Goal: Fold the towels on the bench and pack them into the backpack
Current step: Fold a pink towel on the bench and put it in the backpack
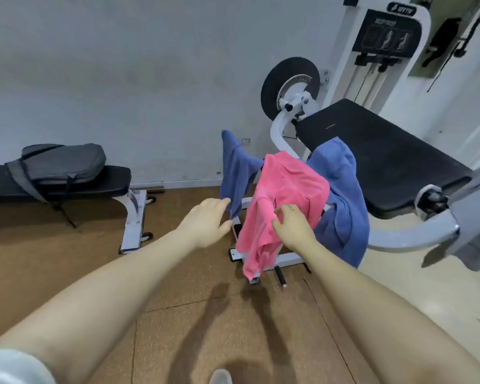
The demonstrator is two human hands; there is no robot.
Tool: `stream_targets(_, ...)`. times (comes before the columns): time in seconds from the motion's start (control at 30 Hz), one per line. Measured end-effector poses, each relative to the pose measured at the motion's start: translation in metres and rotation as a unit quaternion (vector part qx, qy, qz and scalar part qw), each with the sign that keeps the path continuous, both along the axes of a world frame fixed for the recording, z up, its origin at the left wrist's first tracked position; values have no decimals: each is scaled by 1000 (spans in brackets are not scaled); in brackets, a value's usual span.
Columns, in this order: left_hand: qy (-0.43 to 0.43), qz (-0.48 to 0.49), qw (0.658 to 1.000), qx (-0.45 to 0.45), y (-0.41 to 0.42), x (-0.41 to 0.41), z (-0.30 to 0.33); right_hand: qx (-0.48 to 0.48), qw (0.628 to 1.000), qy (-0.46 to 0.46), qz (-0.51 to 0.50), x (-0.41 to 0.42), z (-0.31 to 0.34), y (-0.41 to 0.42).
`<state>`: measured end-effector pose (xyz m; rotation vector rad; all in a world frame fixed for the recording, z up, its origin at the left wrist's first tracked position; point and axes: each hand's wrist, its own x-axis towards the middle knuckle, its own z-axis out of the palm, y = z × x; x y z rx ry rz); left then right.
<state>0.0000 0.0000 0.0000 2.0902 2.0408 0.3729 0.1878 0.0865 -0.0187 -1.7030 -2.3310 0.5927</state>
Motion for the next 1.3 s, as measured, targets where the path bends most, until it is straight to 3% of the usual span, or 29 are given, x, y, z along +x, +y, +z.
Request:
stream_targets(0.17,-37,31,996,-75,63,-3,-16,-114,992,-26,-48,-14,-42,67)
stream_targets(0.4,-104,13,983,-153,108,0,-50,-110,994,-10,-13,-8,-65,107)
stream_targets(0.6,-172,-28,976,-129,128,22,-49,-87,992,88,-3,-7,-52,111)
stream_targets(0.7,-322,-49,938,-120,131,30,-34,-53,977,207,11,-22,-11,116)
stream_targets(0.77,-443,-62,890,-86,128,29,-22,-37,957,286,40,-37,22,121)
stream_targets(0.83,-490,-56,870,-1,121,20,-11,-56,934,343,81,-58,51,121)
stream_targets(0.97,-426,9,883,196,95,-19,9,-93,895,408,154,-113,97,114)
stream_targets(1.03,-407,55,877,250,79,-46,25,-124,865,449,184,-146,112,109)
stream_targets(1.17,-447,137,831,300,48,-111,48,-133,843,453,257,-219,116,97)
stream_targets(1.3,-448,186,834,263,11,-190,59,-143,853,384,323,-301,93,79)
